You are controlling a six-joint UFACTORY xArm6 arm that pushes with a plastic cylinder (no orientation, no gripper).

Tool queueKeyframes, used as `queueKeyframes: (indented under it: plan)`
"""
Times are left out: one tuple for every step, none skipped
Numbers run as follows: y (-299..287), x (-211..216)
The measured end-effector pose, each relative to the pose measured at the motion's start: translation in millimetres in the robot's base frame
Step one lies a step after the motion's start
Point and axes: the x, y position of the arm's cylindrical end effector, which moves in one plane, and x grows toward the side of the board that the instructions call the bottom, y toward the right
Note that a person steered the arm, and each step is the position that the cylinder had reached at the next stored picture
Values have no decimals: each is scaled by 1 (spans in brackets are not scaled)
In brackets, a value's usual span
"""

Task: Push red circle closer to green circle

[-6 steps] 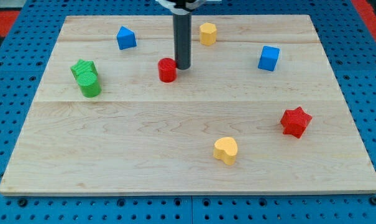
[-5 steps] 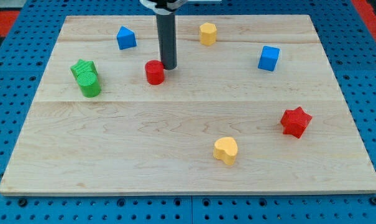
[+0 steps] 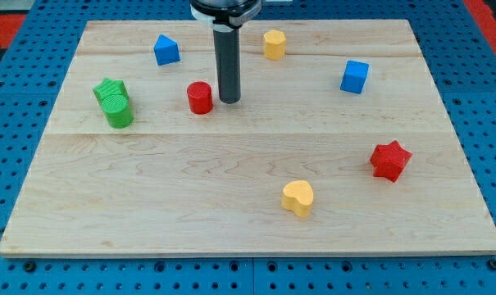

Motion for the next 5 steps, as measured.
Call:
queueKeyframes:
  plan:
    - [-20,0]
    - [-48,0]
    - [-74,0]
    - [-93,0]
    - [-103,0]
